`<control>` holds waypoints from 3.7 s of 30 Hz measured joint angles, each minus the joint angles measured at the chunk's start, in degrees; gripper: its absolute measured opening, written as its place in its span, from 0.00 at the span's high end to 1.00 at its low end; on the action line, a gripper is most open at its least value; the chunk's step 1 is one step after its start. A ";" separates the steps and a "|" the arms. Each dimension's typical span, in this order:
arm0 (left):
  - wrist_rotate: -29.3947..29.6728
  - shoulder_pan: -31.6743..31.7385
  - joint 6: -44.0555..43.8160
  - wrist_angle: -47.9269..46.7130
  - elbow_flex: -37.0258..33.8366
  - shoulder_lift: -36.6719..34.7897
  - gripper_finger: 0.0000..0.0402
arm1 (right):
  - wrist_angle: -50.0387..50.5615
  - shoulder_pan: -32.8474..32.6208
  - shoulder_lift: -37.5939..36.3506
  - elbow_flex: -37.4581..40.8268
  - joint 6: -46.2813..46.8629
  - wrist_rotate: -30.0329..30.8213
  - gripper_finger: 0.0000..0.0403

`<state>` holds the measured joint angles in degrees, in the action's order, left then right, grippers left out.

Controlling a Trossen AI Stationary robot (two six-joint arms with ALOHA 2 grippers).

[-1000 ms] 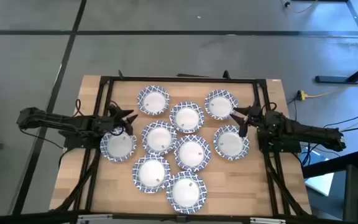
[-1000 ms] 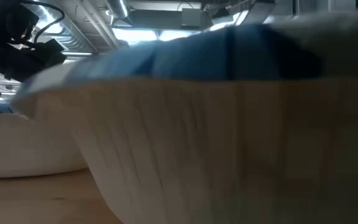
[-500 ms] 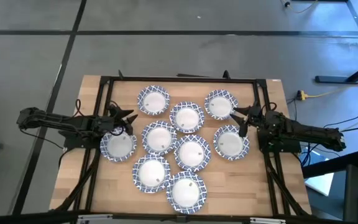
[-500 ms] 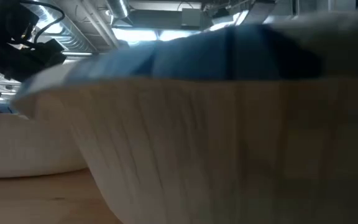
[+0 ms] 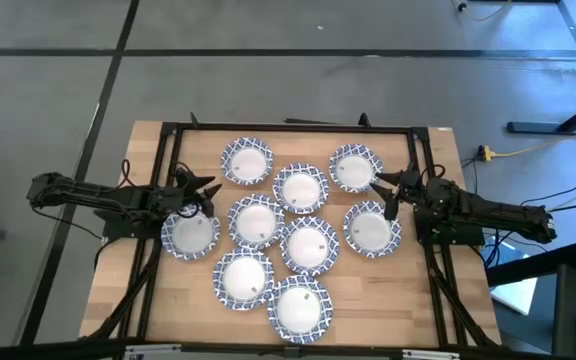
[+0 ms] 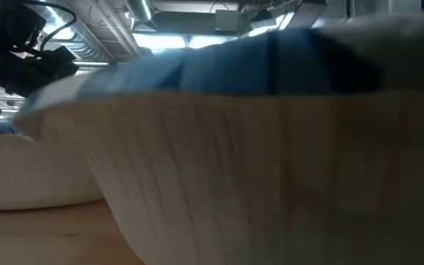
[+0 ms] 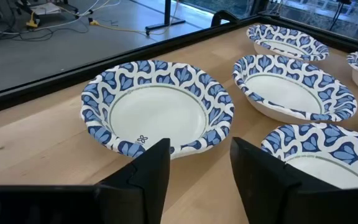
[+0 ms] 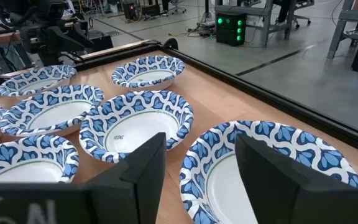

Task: Nest bowls inside each other

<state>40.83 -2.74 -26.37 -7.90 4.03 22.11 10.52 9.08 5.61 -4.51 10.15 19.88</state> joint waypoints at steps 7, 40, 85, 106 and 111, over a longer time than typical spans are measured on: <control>-0.01 -0.02 0.02 0.00 -0.02 0.00 0.59 | 0.00 0.00 0.00 0.00 -0.06 0.00 0.52; 0.00 -0.02 0.00 0.00 0.00 0.00 0.59 | -0.09 0.01 0.02 0.00 -0.09 0.00 0.52; -0.02 -0.01 0.00 0.00 0.00 0.00 0.59 | 11.21 0.90 34.15 -32.53 -7.15 0.21 0.52; -0.02 -0.02 0.01 -0.02 0.00 -0.01 0.59 | 24.64 0.92 55.20 -49.44 -2.69 -2.44 0.51; -0.02 0.00 0.00 -0.02 0.00 0.00 0.59 | 25.88 0.91 57.06 -49.44 -1.32 -3.01 0.42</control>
<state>40.82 -2.74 -26.37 -7.92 4.03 22.11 36.40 9.99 62.67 -53.95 8.84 16.87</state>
